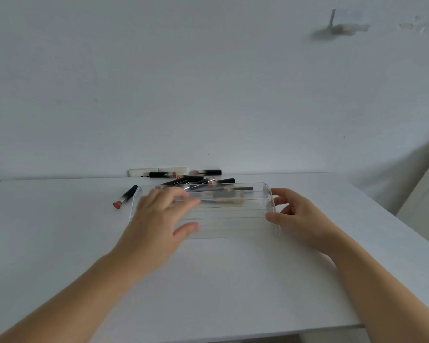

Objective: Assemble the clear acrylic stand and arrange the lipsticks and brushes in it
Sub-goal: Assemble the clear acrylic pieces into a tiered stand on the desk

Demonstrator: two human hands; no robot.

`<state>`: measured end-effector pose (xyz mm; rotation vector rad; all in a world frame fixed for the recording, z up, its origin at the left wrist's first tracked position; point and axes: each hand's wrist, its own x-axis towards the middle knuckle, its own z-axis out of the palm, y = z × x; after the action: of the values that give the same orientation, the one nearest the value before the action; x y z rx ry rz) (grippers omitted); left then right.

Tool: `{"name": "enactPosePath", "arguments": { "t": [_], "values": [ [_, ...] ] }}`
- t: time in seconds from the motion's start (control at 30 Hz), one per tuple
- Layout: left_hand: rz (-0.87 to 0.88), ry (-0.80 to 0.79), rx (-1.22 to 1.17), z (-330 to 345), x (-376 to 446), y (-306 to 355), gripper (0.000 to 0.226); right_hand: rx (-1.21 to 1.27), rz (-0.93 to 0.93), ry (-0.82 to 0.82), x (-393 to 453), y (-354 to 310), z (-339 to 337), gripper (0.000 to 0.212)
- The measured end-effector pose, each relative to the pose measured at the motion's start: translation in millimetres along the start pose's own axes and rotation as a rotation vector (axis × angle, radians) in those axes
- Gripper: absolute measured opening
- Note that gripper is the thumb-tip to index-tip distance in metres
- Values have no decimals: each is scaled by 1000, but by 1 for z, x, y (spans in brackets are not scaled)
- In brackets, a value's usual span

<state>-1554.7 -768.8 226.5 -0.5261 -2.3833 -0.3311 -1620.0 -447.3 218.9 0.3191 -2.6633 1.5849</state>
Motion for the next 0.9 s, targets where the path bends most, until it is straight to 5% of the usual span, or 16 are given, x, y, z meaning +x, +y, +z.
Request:
{"name": "enactPosePath", "arguments": {
  "t": [0.1,0.2,0.27,0.6,0.9],
  "values": [
    [-253,97,-29,-16,-5,-29,28,7,-16,-10,1,3,-3,55],
    [-699,-65,-255,-33,-16,-54,16,33,-20,-47,3,6,-6,60],
    [-835,-156,-403,-38,-23,-59,21,32,-17,-85,5,7,-6,64],
    [-828,-251,-417,-36,-24,-56,36,-21,-48,-116,9,12,-3,70],
    [-882,-415,-438,-32,-11,-62,22,-29,67,-120,14,7,2,73]
  ]
}}
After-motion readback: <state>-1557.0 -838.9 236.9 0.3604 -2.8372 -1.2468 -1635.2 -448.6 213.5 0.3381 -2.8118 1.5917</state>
